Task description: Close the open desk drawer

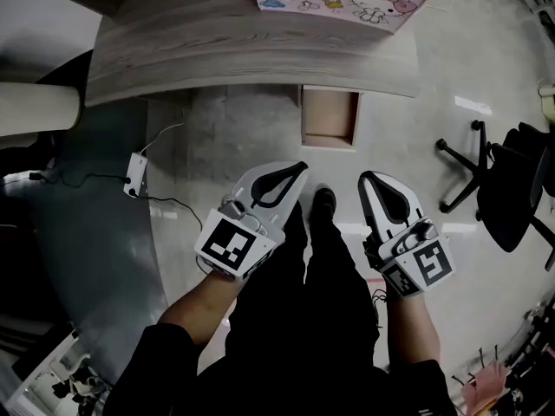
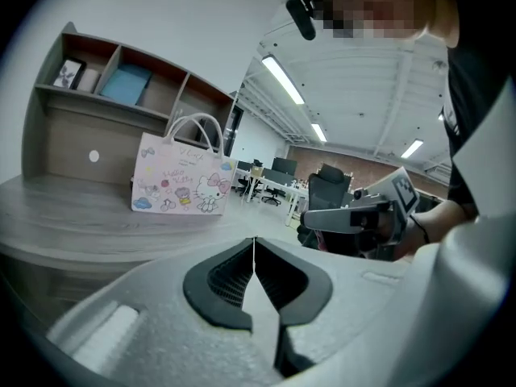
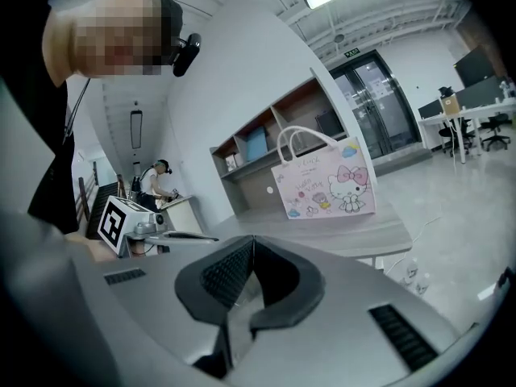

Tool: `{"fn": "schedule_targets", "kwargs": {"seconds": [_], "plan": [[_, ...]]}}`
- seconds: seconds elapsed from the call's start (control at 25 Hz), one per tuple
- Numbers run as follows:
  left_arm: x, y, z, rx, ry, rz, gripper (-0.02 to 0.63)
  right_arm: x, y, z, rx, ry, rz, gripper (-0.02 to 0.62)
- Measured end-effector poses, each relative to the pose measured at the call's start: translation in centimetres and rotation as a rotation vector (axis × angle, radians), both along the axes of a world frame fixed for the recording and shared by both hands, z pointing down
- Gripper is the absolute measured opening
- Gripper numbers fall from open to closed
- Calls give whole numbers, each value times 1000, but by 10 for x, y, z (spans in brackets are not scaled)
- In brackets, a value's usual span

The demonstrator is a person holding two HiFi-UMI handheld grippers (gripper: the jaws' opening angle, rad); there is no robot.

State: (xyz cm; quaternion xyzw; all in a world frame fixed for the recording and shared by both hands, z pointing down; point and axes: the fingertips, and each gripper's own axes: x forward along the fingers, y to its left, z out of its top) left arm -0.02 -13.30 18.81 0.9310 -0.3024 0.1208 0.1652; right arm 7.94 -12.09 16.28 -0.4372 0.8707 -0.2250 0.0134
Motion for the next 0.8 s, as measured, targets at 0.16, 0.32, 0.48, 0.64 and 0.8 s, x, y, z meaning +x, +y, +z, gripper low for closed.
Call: {"fn": "schedule_targets", "kwargs": {"seconds": [0.16, 0.32, 0.48, 0.64, 0.8], "plan": [[4, -12, 53, 9, -6, -51, 12, -6, -6, 57, -16, 14, -6, 14], [11, -22, 106, 2, -7, -92, 12, -6, -9, 114, -14, 44, -26, 14], [17, -29, 163, 18, -27, -107, 12, -1, -11, 180, -35, 31, -36, 12], [26, -22, 225, 6, -48, -104, 12, 6, -8, 248, -81, 43, -45, 14], [30, -15, 282, -21, -45, -102, 12, 15, -4, 309, -115, 78, -35, 14]]}}
